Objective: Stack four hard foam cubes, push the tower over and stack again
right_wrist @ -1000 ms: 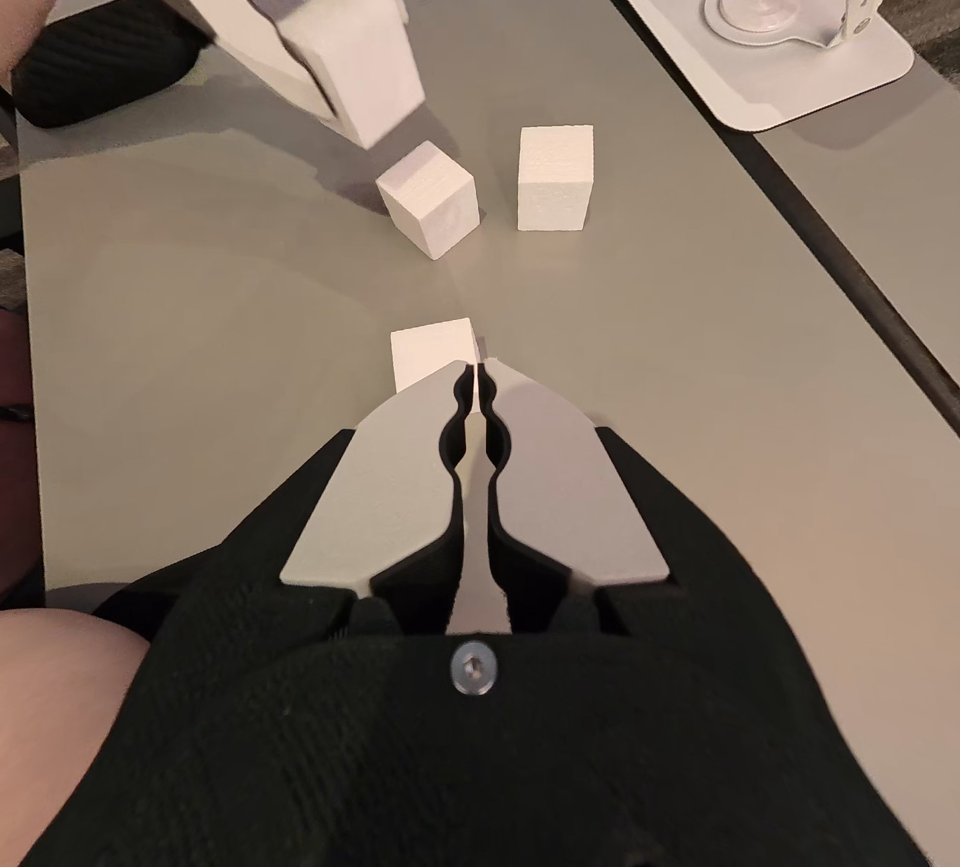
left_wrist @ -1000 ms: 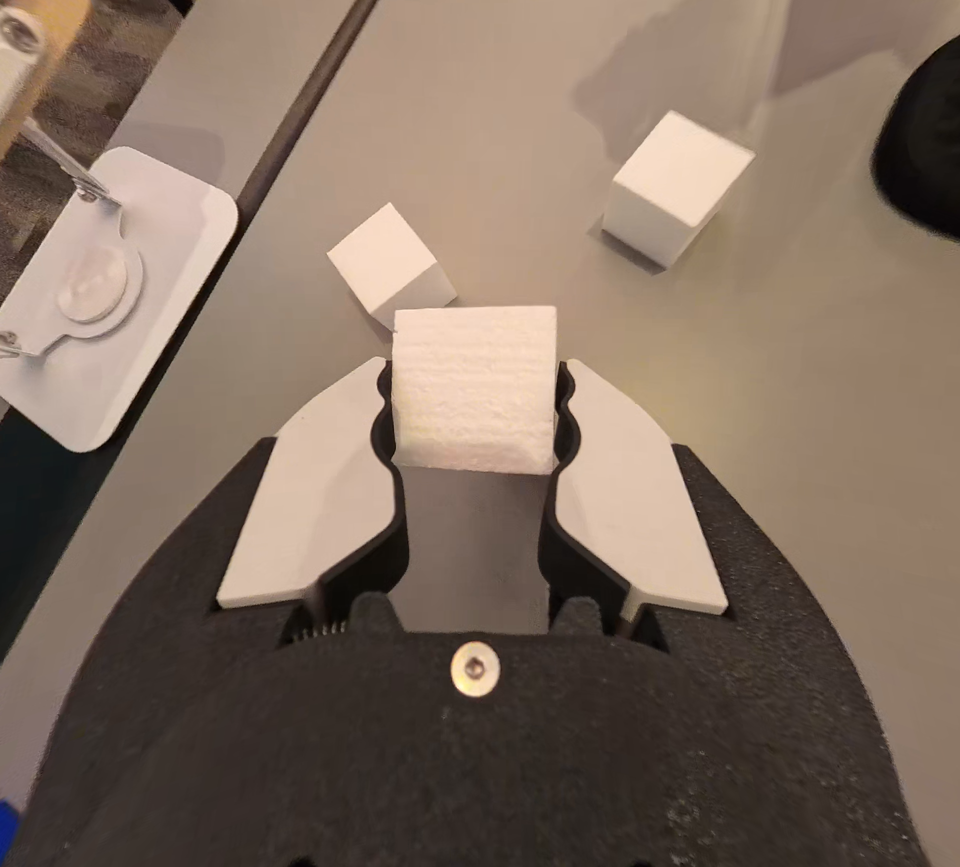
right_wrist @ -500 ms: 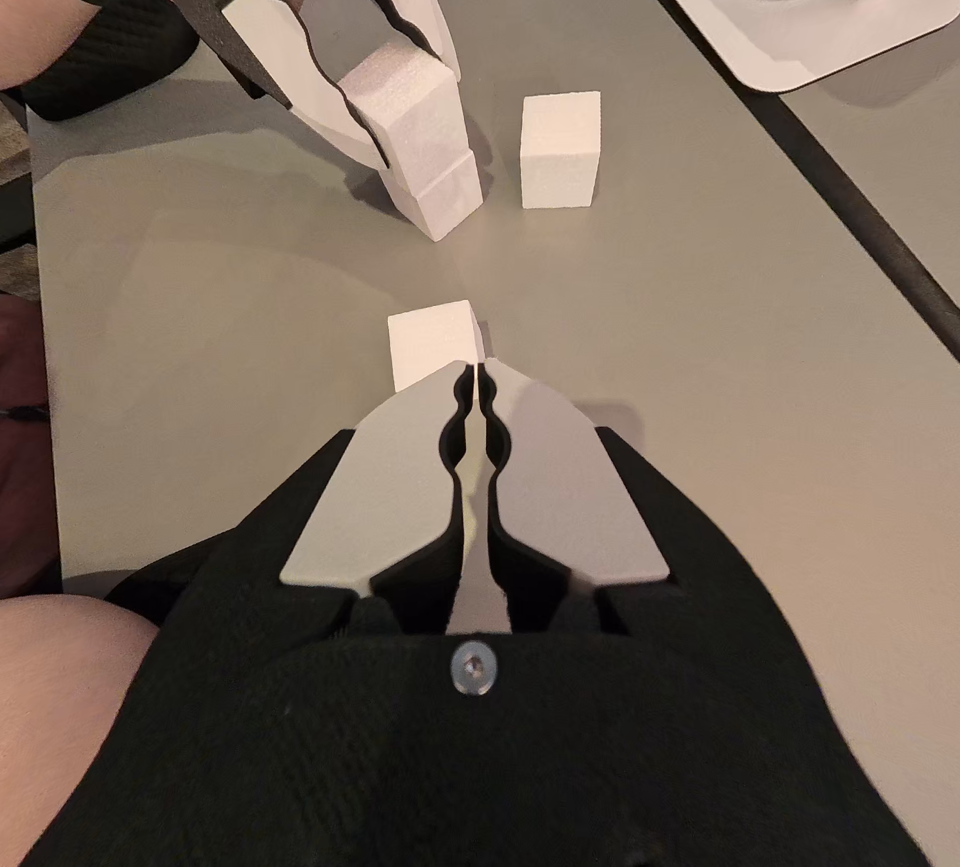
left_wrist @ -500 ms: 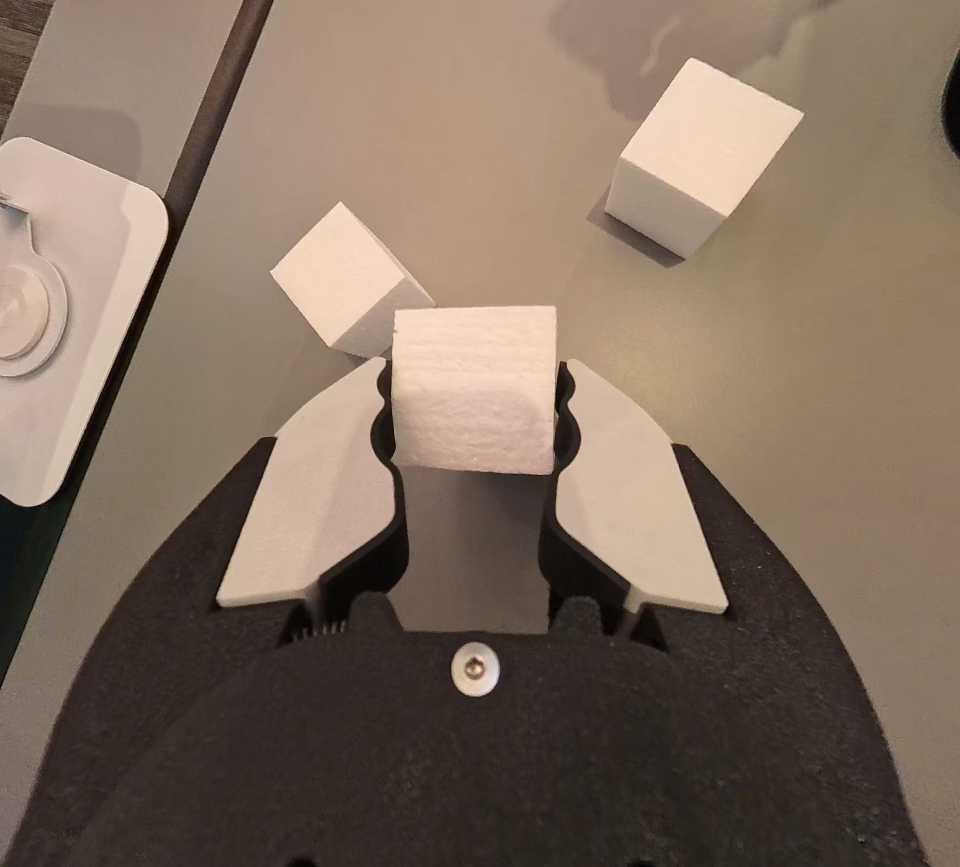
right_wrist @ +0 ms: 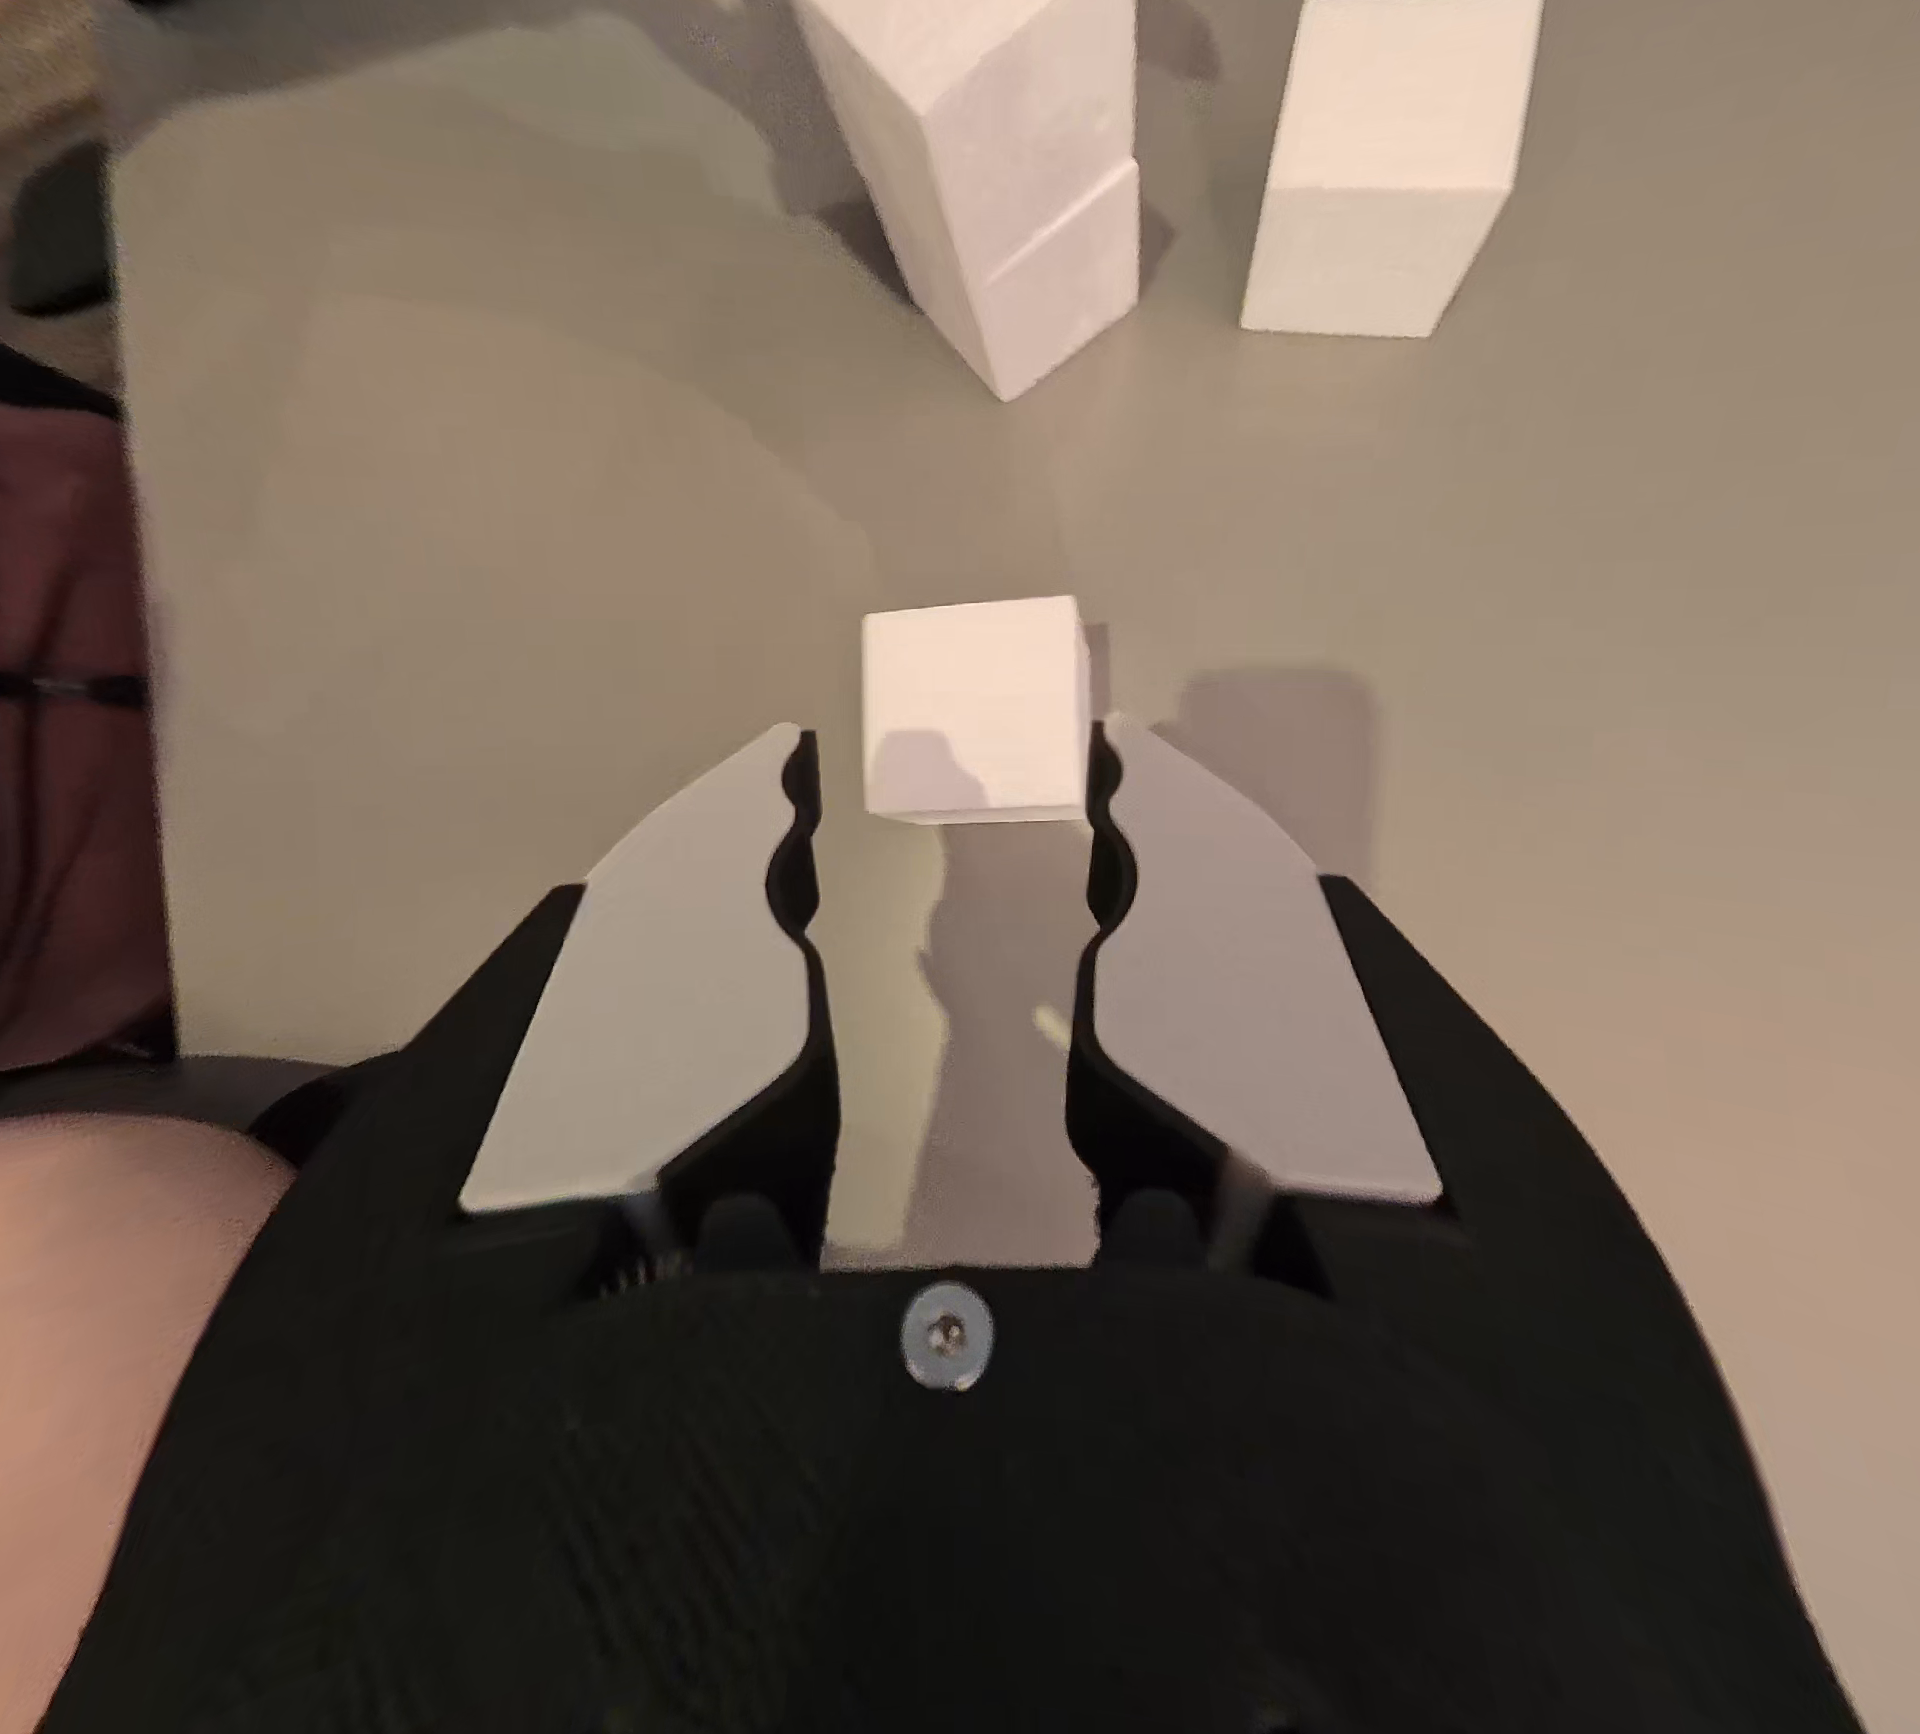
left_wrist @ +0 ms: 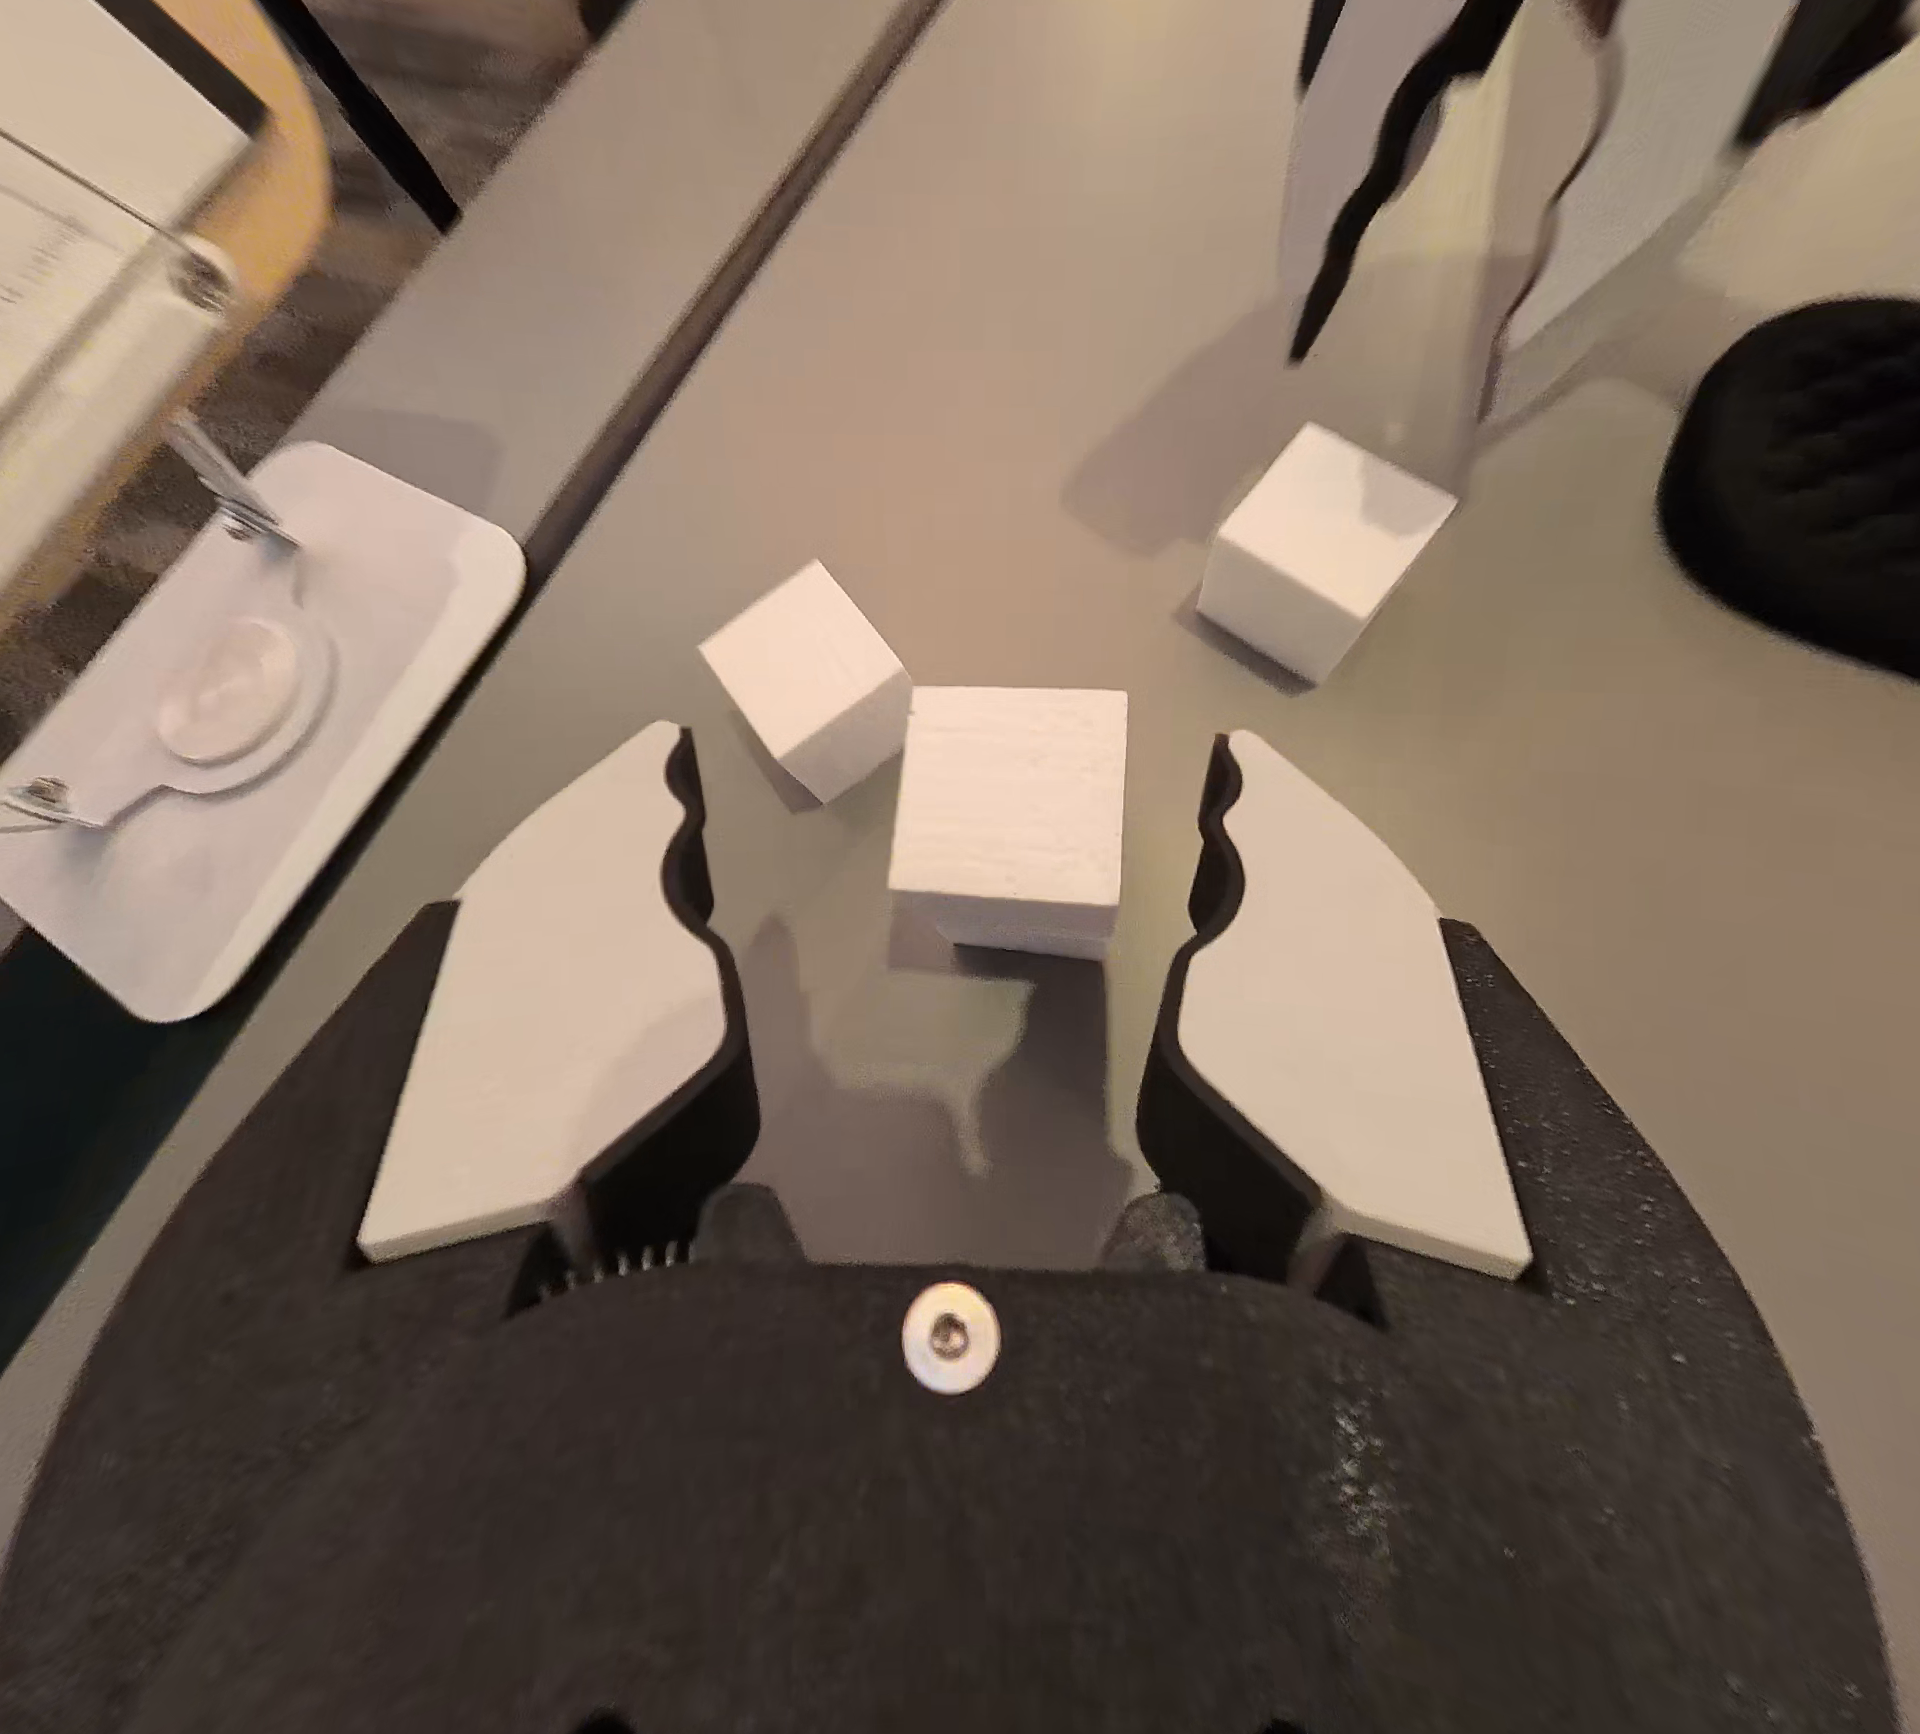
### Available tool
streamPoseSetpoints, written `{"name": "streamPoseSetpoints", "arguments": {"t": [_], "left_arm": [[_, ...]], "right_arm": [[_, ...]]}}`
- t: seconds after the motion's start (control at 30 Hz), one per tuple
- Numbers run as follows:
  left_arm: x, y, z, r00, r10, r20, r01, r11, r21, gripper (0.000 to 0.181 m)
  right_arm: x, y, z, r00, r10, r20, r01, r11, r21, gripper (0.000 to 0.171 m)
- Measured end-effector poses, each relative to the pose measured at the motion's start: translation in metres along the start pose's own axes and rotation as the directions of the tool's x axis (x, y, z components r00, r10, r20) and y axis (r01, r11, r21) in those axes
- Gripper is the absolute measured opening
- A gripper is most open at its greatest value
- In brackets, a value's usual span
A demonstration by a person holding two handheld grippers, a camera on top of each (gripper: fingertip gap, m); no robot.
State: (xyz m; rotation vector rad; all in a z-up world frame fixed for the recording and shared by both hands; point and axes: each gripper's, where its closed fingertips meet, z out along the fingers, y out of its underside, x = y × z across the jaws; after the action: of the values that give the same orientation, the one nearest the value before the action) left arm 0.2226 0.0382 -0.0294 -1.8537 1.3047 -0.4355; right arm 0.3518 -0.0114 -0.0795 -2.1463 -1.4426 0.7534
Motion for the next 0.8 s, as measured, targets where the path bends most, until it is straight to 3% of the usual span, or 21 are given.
{"name": "streamPoseSetpoints", "arguments": {"t": [0.13,0.3,0.47,0.8], "left_arm": [[-0.011,-0.017,-0.043,0.999,-0.044,0.018,0.041,0.987,0.154,0.092],[-0.039,-0.008,-0.081,0.99,-0.138,0.03,0.128,0.966,0.226,0.089],[-0.05,-0.025,-0.118,0.975,-0.216,-0.056,0.221,0.905,0.363,0.086],[-0.049,-0.025,-0.134,0.982,-0.185,-0.041,0.187,0.912,0.366,0.084]], "right_arm": [[0.008,0.0,0.012,0.996,-0.028,-0.084,0.02,0.996,-0.089,0.05],[0.002,0.002,0.023,0.994,-0.047,-0.102,0.03,0.986,-0.163,0.063],[0.005,0.01,0.03,0.987,-0.064,-0.15,0.026,0.97,-0.244,0.068],[0.005,0.032,0.046,0.991,-0.039,-0.129,-0.013,0.924,-0.381,0.069]]}}
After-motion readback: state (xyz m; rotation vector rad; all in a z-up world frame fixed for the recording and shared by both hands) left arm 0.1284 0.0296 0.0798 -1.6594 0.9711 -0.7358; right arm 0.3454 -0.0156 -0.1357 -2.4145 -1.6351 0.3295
